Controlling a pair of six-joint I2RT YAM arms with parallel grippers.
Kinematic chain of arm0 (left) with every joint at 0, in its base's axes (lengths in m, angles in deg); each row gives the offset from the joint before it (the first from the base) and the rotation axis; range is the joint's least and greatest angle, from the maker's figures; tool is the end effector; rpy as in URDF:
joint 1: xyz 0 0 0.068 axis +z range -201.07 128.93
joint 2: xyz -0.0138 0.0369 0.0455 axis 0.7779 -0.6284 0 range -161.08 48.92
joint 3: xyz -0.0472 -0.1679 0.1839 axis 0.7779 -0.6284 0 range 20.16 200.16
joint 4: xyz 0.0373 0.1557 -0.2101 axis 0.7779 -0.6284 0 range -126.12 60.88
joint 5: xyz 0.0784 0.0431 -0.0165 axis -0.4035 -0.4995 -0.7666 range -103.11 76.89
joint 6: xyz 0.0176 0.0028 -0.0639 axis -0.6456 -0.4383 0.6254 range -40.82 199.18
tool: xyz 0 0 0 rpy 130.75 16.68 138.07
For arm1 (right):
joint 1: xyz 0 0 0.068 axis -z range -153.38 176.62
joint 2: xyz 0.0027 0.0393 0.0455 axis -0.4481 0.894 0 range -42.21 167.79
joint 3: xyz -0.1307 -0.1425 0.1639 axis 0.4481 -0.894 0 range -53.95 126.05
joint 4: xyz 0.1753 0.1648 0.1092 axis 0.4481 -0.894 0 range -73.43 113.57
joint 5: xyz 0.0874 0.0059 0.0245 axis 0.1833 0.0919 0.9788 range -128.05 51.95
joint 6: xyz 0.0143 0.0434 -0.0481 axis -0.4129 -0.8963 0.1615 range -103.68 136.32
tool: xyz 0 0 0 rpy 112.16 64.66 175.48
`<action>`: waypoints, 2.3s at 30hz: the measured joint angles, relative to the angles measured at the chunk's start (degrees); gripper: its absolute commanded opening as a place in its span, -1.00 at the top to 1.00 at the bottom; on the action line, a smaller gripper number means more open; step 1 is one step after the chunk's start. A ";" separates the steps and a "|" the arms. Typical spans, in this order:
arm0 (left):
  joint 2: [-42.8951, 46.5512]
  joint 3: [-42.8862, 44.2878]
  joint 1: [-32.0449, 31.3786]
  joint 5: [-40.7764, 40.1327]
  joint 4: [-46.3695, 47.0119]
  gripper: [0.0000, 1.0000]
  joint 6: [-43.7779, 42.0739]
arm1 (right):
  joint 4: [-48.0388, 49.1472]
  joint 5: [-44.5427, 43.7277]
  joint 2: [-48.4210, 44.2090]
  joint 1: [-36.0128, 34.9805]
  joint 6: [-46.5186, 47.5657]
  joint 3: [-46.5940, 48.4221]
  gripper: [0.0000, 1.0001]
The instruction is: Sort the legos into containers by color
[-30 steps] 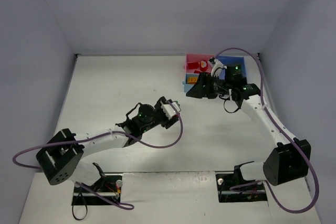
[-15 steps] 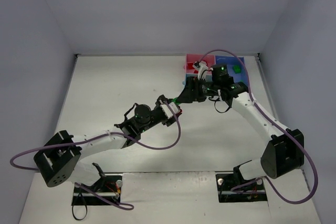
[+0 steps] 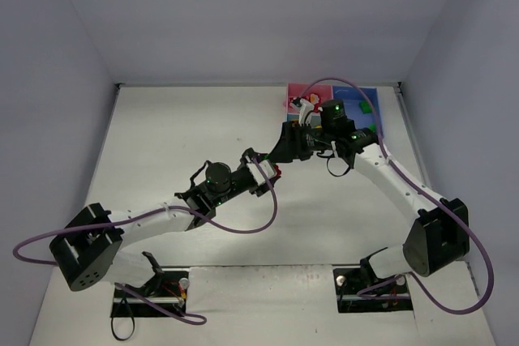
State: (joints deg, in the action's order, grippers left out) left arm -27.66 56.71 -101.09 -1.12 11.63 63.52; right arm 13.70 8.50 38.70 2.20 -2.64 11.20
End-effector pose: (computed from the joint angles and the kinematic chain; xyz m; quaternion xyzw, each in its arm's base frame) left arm 0.1955 -0.2501 0.2389 0.4413 0.5468 -0.2791 0.6545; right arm 0.2900 0.1736 0.2972 -0.2472 0.7666 0.4916 0.3310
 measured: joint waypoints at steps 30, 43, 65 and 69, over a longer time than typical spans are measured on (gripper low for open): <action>5.05 -9.81 0.17 -0.74 1.88 1.00 4.07 | 0.31 -17.92 -1.36 18.97 4.50 2.34 1.00; 13.62 -12.26 0.22 -1.11 1.97 1.00 6.54 | 1.92 -44.59 23.56 24.30 4.20 16.55 0.29; 12.13 -12.15 0.28 -1.33 0.26 1.00 5.16 | 3.76 -12.96 4.90 6.38 7.08 6.82 -0.53; 10.29 -10.40 0.63 -1.07 0.46 1.00 5.03 | 4.02 -7.10 0.79 1.99 6.49 2.32 -0.54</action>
State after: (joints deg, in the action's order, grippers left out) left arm -17.37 46.31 -100.46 -2.19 12.09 68.55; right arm 17.72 1.39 39.48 4.18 3.85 13.52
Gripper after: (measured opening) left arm 0.578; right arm 0.770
